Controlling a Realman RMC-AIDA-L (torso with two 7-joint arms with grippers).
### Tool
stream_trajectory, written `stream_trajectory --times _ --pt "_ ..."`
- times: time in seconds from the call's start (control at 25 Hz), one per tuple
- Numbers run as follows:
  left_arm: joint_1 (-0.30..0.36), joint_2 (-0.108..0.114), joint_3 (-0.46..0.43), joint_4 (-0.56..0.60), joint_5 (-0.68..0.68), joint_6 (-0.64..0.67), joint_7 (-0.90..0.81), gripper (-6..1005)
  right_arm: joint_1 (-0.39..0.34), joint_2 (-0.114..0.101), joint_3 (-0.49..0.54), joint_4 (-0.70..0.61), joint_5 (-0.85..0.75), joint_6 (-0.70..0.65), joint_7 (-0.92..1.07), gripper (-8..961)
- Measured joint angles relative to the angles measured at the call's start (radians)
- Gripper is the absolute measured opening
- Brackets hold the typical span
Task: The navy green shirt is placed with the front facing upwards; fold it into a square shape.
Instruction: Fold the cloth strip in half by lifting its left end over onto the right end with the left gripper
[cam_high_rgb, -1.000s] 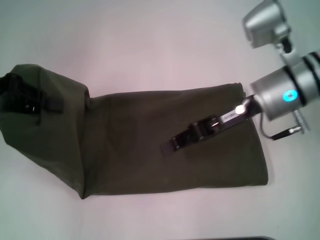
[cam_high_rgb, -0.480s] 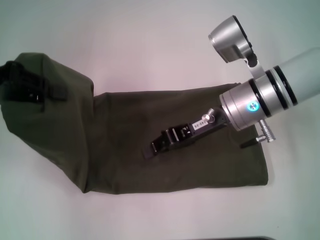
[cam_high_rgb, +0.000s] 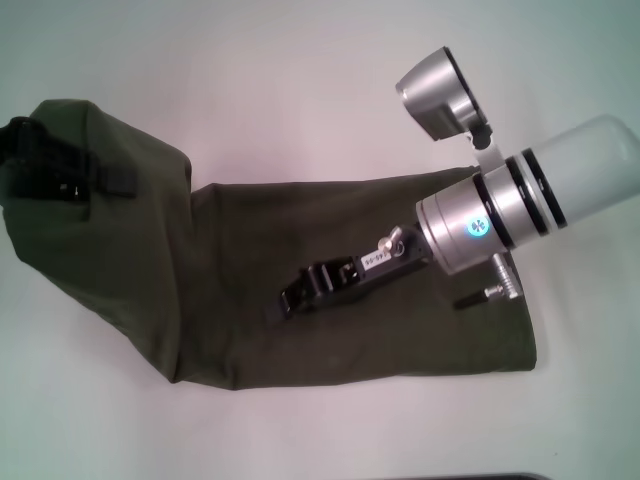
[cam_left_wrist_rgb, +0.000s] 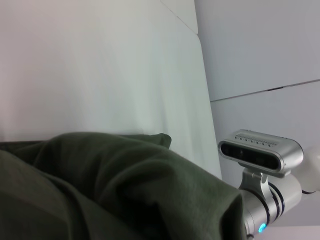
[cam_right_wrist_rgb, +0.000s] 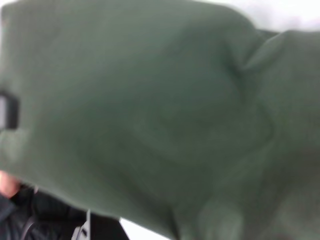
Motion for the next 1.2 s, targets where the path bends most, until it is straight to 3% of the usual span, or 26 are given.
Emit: stream_trajectory --times 0.16,0.6,1.2 --pt "0.0 0.0 -0.001 0.0 -0.001 0.0 0.001 53 0.01 0.005 0.0 0.044 0.019 -0.02 -0.059 1" --pt "0.002 -0.006 0.0 0.001 -0.004 -0.002 0.012 54 0.039 0.008 0.008 0.128 0.022 0.149 -0.055 3" --pt "0.003 -0.013 -0.001 0.002 -0.003 -0.004 0.026 55 0.174 0.008 0.033 0.248 0.01 0.2 -0.074 3"
